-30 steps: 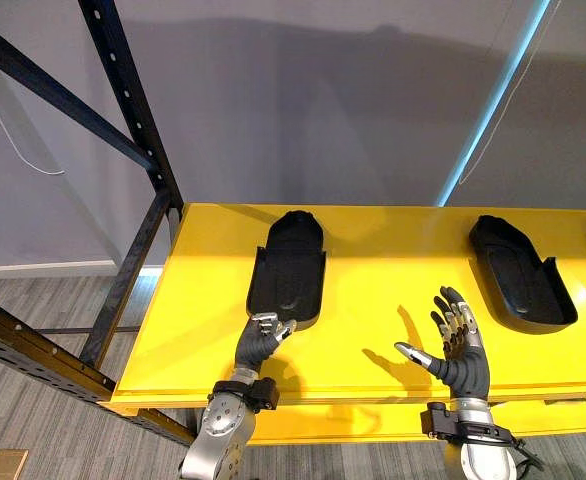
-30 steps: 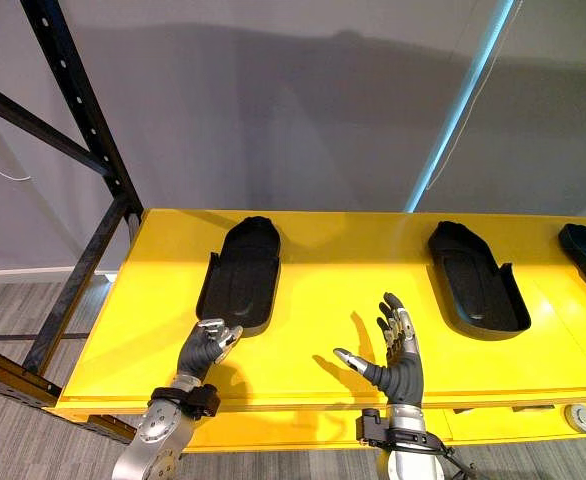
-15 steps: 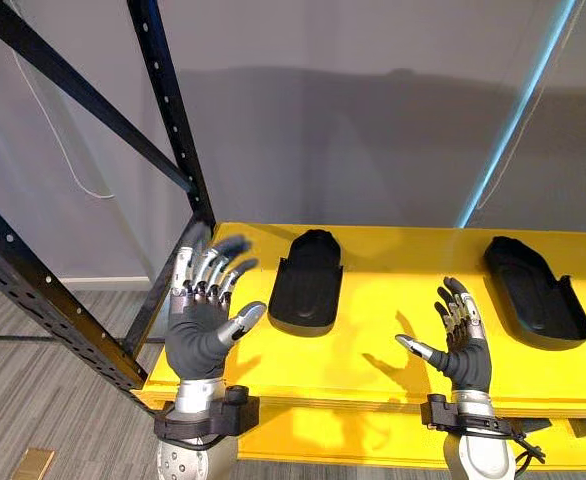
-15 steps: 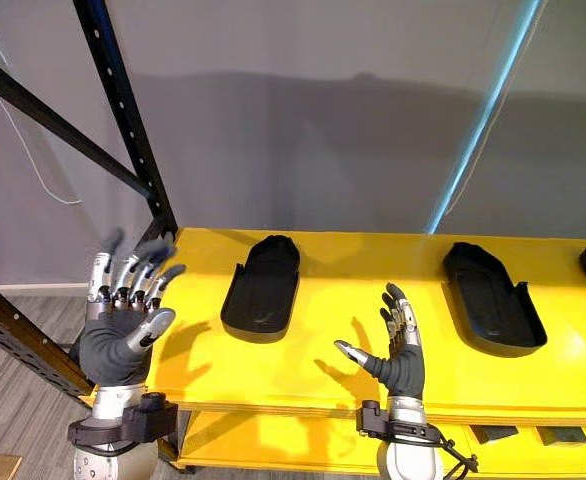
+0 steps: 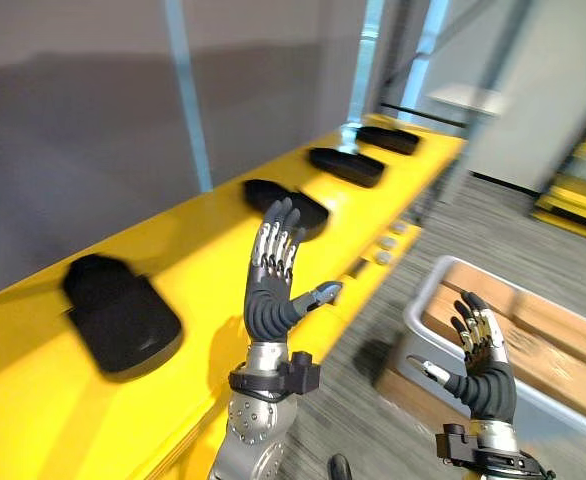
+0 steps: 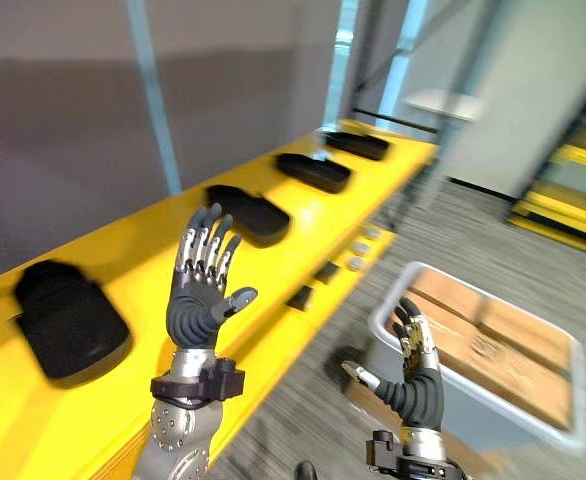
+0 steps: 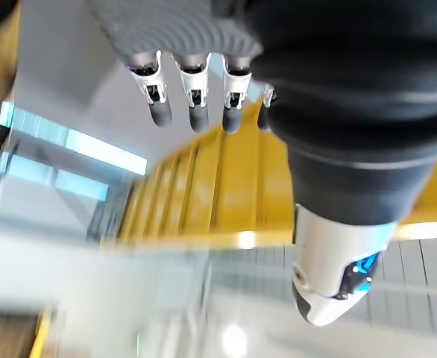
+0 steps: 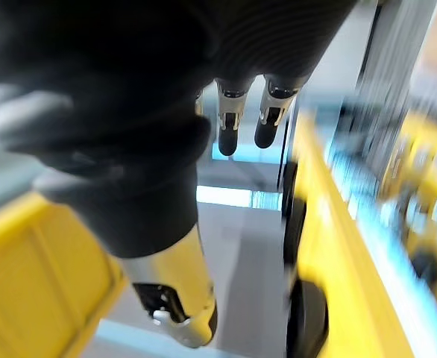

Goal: Walk over and take plastic housings, then place them on the shelf

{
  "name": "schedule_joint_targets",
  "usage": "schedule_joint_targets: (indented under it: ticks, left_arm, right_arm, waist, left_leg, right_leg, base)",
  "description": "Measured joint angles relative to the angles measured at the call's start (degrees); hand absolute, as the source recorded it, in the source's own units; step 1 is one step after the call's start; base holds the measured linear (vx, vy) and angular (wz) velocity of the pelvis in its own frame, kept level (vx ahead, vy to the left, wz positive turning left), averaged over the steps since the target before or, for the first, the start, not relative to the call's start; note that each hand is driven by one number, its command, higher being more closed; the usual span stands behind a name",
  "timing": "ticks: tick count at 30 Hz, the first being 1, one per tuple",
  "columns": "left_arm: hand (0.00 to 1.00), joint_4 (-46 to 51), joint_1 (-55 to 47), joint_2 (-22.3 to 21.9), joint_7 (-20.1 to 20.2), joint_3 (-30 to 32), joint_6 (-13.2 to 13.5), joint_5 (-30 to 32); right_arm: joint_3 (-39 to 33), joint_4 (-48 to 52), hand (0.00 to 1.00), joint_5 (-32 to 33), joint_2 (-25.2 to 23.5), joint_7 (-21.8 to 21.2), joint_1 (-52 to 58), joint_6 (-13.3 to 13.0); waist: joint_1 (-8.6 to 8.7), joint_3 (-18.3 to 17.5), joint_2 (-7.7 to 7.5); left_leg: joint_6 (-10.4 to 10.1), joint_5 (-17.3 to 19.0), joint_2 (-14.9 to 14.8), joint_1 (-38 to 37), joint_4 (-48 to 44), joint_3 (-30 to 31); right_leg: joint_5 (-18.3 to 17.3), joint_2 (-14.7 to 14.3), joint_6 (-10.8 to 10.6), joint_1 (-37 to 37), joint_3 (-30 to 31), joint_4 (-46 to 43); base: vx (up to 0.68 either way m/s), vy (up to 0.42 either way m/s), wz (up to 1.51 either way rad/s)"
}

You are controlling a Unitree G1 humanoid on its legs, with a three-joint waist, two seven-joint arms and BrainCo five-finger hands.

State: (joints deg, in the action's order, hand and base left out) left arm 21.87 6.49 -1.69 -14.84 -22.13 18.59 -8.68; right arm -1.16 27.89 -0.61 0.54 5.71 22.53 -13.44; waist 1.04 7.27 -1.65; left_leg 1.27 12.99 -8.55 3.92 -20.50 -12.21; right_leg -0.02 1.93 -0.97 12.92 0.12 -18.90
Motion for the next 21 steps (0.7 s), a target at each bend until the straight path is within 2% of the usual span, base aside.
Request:
schedule_joint_targets:
  ticks: [2,4,5,6,8,11,13,14,16,17,18,21]
  left_arm:
    - [0.00,-0.92,0.82,0.08,0.12,2.44,-0.10,-0.13]
    - [0.00,-1.10,0.57,0.90,0.26,4.92,-0.44,-0.46]
    - [0.00,-1.06,0.66,1.23,0.26,5.08,-0.52,-0.80]
    - [0.00,-1.06,0.49,1.61,0.32,5.10,-1.02,-1.31]
    - [0.00,-1.02,0.47,1.56,0.67,5.09,-1.56,-1.30]
    - [0.00,-2.65,0.29,1.27,1.81,5.15,-2.26,-1.26]
    - [0.00,-9.75,0.33,0.55,2.44,6.27,-2.52,-1.25]
    - [0.00,-17.57,0.72,0.46,2.76,7.65,-2.75,-1.25]
    - [0.00,-31.28,1.08,0.72,3.04,9.67,-5.23,-0.48]
    - [0.00,-39.67,1.70,1.36,3.44,10.12,-7.10,0.44]
    - [0.00,-52.85,2.33,2.59,4.76,10.34,-10.20,2.33]
    - [0.00,-72.08,2.10,3.10,5.77,14.97,-13.62,5.17]
  right_arm:
    - [-1.80,-4.65,0.00,-0.29,-0.43,0.26,-2.93,0.07]
    - [-2.67,-8.95,0.00,-1.06,-0.46,0.42,-5.45,0.12]
    - [-2.82,-9.74,0.00,-1.53,-0.46,0.46,-5.89,0.28]
    - [-3.04,-11.19,0.00,-2.10,-0.24,0.46,-6.97,0.83]
    - [-3.13,-11.81,0.00,-2.09,-0.32,0.46,-7.30,1.51]
    - [-3.30,-12.69,0.00,-2.09,-0.20,0.56,-7.36,1.61]
    - [-3.38,-17.10,0.00,-1.96,0.79,0.50,-7.31,1.75]
    - [-4.02,-23.09,0.00,-1.88,1.09,0.48,-7.97,1.70]
    - [-6.12,-36.57,0.00,0.69,1.71,0.11,-11.62,2.61]
    - [-7.79,-44.46,0.00,1.99,1.86,0.12,-13.88,3.81]
    - [-10.43,-56.04,0.00,2.58,1.96,0.21,-16.86,6.44]
    - [-13.85,-70.54,0.00,1.77,1.66,0.24,-19.03,9.38]
  waist:
    - [0.37,-0.19,-0.20]
    - [0.22,-0.84,-0.96]
    - [0.09,-1.02,-1.19]
    - [-0.72,-1.35,-1.30]
    - [-1.88,-2.46,-1.33]
    - [-1.64,-3.60,-1.58]
    - [-1.65,-4.82,-0.85]
    - [-1.58,-5.96,-0.96]
    - [-1.70,-6.06,-1.02]
    - [-1.65,-6.03,-1.04]
    - [-1.49,-5.82,-0.95]
    - [-1.17,-4.25,-1.62]
  left_leg:
    - [-0.66,-0.76,-1.58,-0.12,0.74,-4.06]
    - [-1.63,-1.58,-1.62,0.78,2.12,-7.01]
    - [-2.60,-1.80,-1.17,1.21,2.65,-6.96]
    - [-3.54,-3.46,0.35,1.15,5.34,-6.38]
    - [-4.41,-6.49,1.35,0.36,9.65,-6.12]
    - [-5.89,-9.90,1.32,-0.57,13.46,-5.90]
    - [-6.17,-11.44,0.60,-1.25,15.97,-4.11]
    - [-6.56,-12.67,0.30,-1.81,17.54,-3.19]
    - [-7.45,-14.48,0.12,-3.09,20.16,-3.09]
    - [-7.54,-15.15,0.24,-3.36,21.10,-2.94]
    - [-7.61,-15.96,0.61,-3.81,22.34,-2.78]
    - [-7.47,-16.53,1.12,-5.19,23.58,-2.79]
  right_leg:
    - [-2.92,3.00,-0.51,-3.86,-2.75,-5.00]
    - [-3.91,8.11,-1.14,-9.66,-6.04,-4.17]
    - [-4.19,8.37,-1.61,-10.73,-5.94,-1.16]
    - [-4.66,8.35,-2.29,-11.22,-7.55,2.70]
    - [-4.88,7.72,-2.69,-12.48,-8.78,9.16]
    - [-4.58,6.19,-3.03,-15.81,-9.07,17.75]
    - [-4.45,4.92,-3.08,-16.14,-9.87,17.72]
    - [-4.46,4.24,-3.08,-16.12,-10.25,17.72]
    - [-4.46,3.69,-3.08,-16.30,-10.39,17.70]
    - [-4.46,3.67,-3.08,-16.28,-10.49,17.70]
    - [-4.46,3.80,-3.09,-16.30,-10.74,17.69]
    - [-4.52,4.29,-3.19,-17.15,-11.06,17.71]
  base:
    - [-0.11,-0.019,-1.34]
    - [-0.15,-0.183,-0.96]
    - [-0.19,-0.235,-0.71]
    - [-0.19,-0.239,-0.62]
    - [-0.12,-0.219,-0.63]
    - [-0.04,-0.219,-0.14]
    - [-0.02,-0.141,0.14]
    - [0.01,-0.088,0.15]
    - [0.01,-0.055,0.08]
    - [-0.02,-0.008,0.09]
    - [-0.02,0.001,0.09]
    - [0.00,0.005,0.02]
